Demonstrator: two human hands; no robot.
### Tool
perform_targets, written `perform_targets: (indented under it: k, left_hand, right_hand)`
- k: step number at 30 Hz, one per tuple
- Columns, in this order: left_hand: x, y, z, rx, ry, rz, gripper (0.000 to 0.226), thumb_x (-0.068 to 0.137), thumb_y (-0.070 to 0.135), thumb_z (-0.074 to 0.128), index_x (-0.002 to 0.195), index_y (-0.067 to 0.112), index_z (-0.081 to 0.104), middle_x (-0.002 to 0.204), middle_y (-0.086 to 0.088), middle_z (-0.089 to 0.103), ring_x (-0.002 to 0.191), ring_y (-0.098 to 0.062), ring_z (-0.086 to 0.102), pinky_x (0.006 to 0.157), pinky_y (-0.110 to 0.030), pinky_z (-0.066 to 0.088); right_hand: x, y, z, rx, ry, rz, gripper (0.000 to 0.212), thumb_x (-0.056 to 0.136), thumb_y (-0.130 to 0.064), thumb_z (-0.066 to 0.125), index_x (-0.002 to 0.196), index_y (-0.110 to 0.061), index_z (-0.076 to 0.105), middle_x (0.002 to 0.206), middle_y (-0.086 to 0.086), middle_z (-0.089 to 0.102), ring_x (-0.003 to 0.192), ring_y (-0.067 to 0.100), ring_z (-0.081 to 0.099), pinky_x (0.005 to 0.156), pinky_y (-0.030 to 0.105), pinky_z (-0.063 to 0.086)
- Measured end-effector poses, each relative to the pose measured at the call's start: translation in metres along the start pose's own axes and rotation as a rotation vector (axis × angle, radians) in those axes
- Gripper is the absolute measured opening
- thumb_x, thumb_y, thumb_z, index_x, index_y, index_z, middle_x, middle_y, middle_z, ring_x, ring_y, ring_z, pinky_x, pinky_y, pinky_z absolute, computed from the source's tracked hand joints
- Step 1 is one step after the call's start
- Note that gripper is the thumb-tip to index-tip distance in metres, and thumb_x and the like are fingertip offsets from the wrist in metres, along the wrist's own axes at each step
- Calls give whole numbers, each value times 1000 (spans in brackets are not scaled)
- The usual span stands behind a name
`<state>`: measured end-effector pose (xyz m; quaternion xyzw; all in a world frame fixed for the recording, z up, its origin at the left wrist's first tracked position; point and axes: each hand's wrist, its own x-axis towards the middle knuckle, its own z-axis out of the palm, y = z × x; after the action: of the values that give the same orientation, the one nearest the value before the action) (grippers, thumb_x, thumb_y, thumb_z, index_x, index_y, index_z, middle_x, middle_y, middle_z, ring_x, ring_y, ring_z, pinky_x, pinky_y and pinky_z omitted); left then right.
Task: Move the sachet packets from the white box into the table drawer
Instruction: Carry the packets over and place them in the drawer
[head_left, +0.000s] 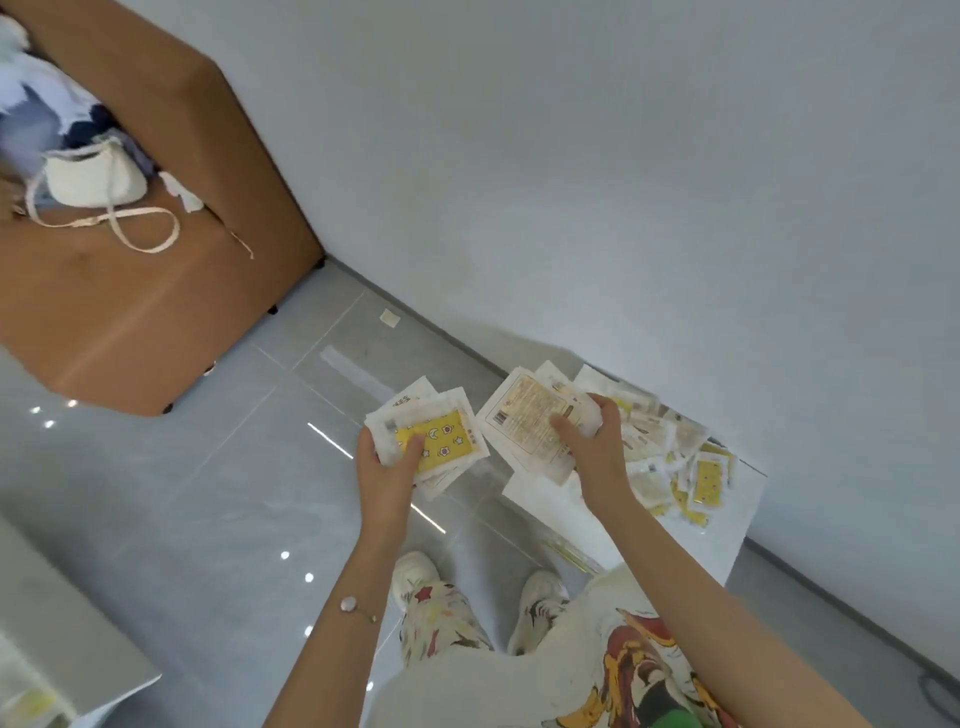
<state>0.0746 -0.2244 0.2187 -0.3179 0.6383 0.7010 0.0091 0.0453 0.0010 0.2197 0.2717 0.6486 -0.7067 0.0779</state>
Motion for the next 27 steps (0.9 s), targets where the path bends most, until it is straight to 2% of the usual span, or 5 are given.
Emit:
perform_targets:
  k: [3, 6, 8, 12, 27]
  left_hand:
    - [10, 10, -55, -60, 79, -2, 39, 88, 13, 68, 119, 30, 53, 114, 4, 65, 98, -14, 69, 73, -33, 59]
    - [17, 19, -112, -127, 160, -19, 34, 88, 12, 68, 109, 35, 55, 103, 13, 68, 90, -9, 70, 64, -26, 58]
    - [19, 28, -148, -171, 216, -39, 34, 87, 12, 69, 103, 39, 55, 93, 19, 69, 84, -5, 71, 57, -21, 55]
    - [23, 43, -220, -265, 343, -35, 34, 88, 13, 69, 103, 40, 54, 99, 18, 66, 83, -4, 71, 56, -20, 55]
    - [71, 60, -396, -572, 848, -5, 45, 88, 15, 68, 125, 31, 45, 123, 1, 61, 103, -19, 67, 72, -34, 58]
  right_hand:
    - [-9, 4, 59, -35, -75, 11, 39, 85, -13, 71, 113, -23, 45, 114, 6, 59, 102, 23, 63, 78, 36, 57]
    - [-25, 4, 120, -95, -151, -6, 36, 85, -16, 72, 108, -28, 46, 114, 5, 61, 99, 19, 65, 71, 29, 55]
    - [-36, 3, 160, -91, -203, -2, 35, 84, -18, 72, 104, -31, 47, 108, -1, 64, 94, 15, 68, 68, 25, 55]
    - [-56, -2, 243, -111, -361, 16, 34, 85, -18, 71, 107, -30, 48, 92, -14, 71, 82, 5, 71, 61, 21, 55]
    - [-80, -6, 505, -457, -950, 0, 43, 86, -3, 68, 118, -18, 45, 120, 16, 58, 107, 33, 62, 86, 50, 55]
